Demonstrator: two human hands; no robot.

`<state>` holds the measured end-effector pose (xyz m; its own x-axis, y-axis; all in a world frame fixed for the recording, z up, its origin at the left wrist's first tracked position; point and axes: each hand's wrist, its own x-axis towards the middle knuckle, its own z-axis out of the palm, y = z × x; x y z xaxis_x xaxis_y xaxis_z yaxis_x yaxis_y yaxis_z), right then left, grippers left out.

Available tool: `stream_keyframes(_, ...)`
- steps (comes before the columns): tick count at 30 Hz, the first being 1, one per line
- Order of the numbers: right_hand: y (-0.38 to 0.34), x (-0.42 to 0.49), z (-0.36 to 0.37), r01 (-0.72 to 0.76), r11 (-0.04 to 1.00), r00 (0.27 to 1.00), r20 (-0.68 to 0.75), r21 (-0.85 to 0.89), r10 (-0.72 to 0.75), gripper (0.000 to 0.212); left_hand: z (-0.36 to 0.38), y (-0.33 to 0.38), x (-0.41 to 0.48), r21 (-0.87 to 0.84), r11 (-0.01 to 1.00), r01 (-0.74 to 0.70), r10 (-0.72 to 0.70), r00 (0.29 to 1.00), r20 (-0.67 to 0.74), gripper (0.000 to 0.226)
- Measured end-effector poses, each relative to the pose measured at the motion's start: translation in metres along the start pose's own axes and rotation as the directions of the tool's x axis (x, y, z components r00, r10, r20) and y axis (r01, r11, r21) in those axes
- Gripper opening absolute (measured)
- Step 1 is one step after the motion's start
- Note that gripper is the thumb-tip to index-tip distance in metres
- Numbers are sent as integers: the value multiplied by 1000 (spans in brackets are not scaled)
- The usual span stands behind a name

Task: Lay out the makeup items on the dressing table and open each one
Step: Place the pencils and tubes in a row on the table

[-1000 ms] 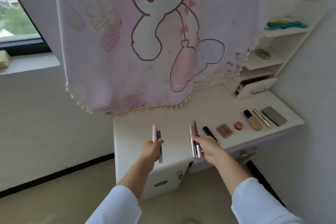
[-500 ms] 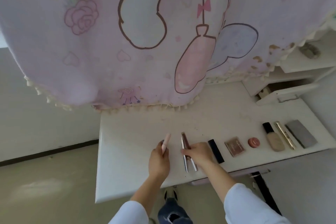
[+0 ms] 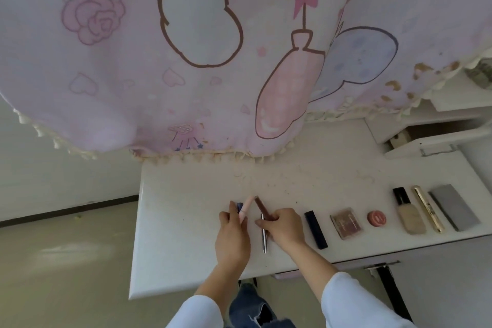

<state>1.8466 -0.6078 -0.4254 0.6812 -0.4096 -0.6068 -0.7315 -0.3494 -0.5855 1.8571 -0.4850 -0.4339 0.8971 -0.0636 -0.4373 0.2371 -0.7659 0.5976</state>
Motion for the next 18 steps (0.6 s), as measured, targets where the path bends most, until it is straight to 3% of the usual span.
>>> stream_keyframes(5,6,-2,-6,-6,981,1000,29,193,0,23,-2,-8,-2,-122,992,-27,26,1000,-9,47)
stream_keyframes(8,10,-9,-16,42,977,999,-2,208,-43,35,-11,-15,-6,-142,990,18,-24,999,-41,36)
stream_keyframes(12,18,-11,-30,133,975,990,-28,-177,-140,54,-25,-25,-10,14,995,102,-101,992,-76,30)
stream_keyframes(15,20,-8,-31,153,885,986,8,-440,-166,50,-31,-31,-4,211,974,78,-62,994,-85,45)
stream_keyframes(18,15,-6,-28,183,786,979,41,-591,-197,44,-34,-35,0,419,908,25,10,997,-82,53)
